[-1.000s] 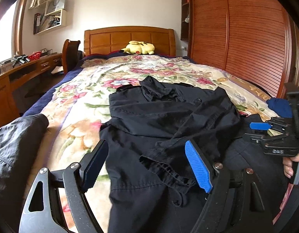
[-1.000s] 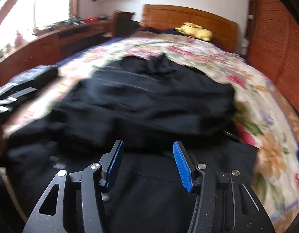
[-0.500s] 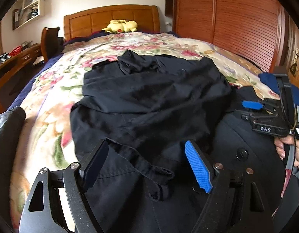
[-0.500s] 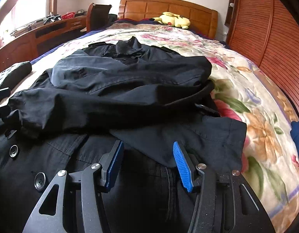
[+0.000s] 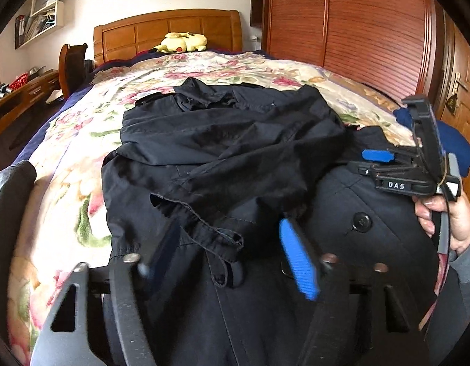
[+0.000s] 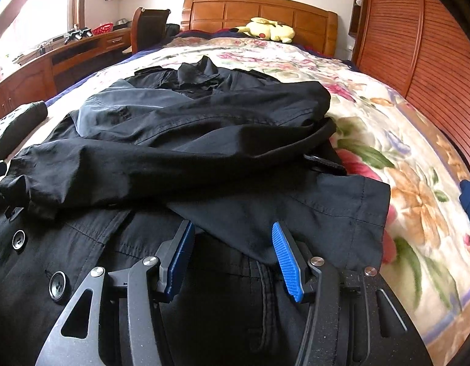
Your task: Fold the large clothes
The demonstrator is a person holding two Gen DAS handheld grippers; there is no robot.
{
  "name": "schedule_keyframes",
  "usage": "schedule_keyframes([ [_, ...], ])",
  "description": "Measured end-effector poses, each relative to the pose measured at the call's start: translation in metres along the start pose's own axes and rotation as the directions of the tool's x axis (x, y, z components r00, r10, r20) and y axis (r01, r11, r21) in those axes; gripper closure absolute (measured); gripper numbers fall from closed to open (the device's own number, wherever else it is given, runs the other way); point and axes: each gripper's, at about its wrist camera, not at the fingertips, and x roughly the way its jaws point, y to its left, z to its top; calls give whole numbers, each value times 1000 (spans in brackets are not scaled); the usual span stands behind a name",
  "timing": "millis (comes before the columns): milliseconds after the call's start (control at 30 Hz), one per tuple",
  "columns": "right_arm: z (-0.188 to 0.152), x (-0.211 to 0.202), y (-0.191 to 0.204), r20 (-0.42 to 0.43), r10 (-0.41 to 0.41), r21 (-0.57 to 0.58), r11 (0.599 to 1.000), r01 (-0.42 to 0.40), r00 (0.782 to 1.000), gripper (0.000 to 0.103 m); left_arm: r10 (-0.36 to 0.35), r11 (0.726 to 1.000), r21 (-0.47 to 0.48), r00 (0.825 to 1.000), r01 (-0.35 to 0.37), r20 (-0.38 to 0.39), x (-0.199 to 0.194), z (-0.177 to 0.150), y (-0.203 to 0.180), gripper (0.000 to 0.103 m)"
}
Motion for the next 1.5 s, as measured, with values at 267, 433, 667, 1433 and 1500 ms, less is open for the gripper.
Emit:
schedule_keyframes([
  [267,-1,-1,1,8,-5,-6,1000,5,1000,48,43,999,0,998,-43,41,-6,-1,-4,94],
  [433,-2,-3,-1,13,7,0,1000,-7,1000,48,120,992,-53,973,-111,195,-49,0,8,97],
  [667,-4,-4,-2,15,12,1,1000,-12,1000,48,166,982,-122,959,-141,229,-78,-13,36,97],
  [1433,0,-2,2,-2,-1,-21,1000,1,1000,48,194,977,-120,964,-175,179,-118,-40,38,94],
  [1500,-1,-5,1,-7,26,-27,999,-26,1000,48,192,979,-108,965,-175,177,-122,-42,37,81],
])
